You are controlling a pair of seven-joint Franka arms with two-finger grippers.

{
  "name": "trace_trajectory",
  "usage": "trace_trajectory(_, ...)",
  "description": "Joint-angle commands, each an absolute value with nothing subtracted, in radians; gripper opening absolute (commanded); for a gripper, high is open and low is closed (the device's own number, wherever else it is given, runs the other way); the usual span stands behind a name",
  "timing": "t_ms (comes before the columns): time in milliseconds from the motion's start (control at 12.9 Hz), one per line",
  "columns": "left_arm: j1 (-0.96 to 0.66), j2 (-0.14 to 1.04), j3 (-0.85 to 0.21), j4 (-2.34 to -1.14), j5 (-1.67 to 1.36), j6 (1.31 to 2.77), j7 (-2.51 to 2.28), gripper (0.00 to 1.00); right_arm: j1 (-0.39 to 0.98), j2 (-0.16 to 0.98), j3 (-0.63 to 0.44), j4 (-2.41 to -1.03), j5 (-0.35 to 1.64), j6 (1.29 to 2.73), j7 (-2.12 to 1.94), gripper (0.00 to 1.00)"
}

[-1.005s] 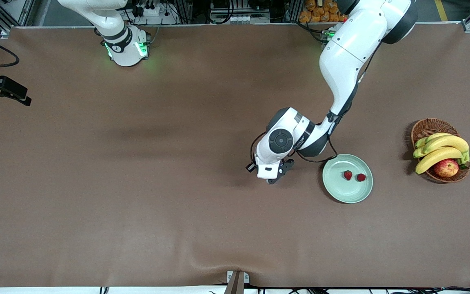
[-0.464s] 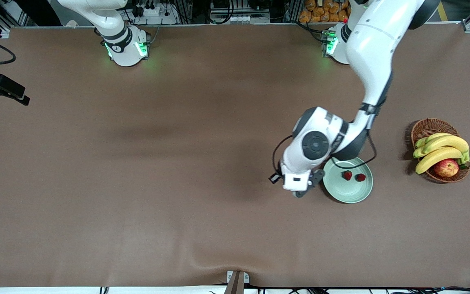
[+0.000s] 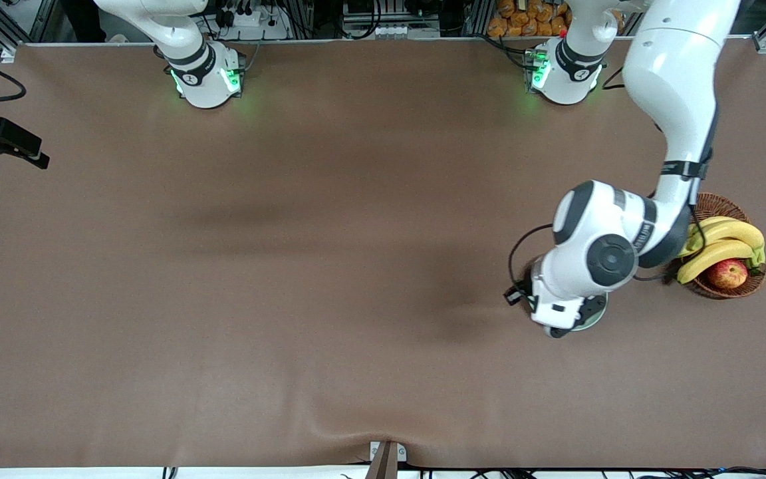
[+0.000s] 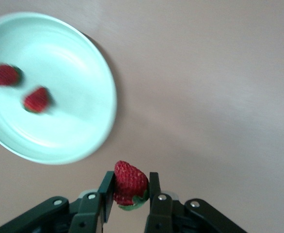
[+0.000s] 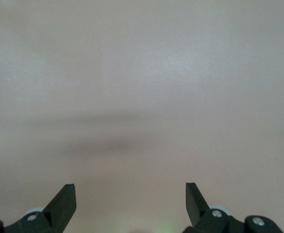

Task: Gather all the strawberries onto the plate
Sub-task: 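Carry the last strawberry to the plate with the left gripper and release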

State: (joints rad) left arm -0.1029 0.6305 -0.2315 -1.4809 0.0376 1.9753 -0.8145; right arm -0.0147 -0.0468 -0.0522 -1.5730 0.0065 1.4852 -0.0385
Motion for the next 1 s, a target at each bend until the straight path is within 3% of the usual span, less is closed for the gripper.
trace_trajectory(0, -0.034, 0.612, -0.236, -1.537, 0.046, 1.957, -0.682, 0.00, -0.044, -0.052, -0.041, -1.565, 0.023, 1.468, -0.061, 1.00)
trace_trajectory(309, 0.052, 0.638, -0.235, -1.589, 0.055, 1.965, -0.549, 0.00, -0.044, -0.054, -0.041, -1.565, 0.023, 1.467, -0.061, 1.00)
trace_trajectory(773, 0.034, 0.670, -0.236, -1.614, 0.061, 2.022, -0.569, 0.02, -0.044, -0.054, -0.040, -1.565, 0.021, 1.466, -0.060, 1.00)
trace_trajectory(928, 0.032, 0.670, -0.236, -1.606, 0.061, 2.022, -0.569, 0.31, -0.044, -0.054, -0.040, -1.563, 0.021, 1.466, -0.060, 1.00)
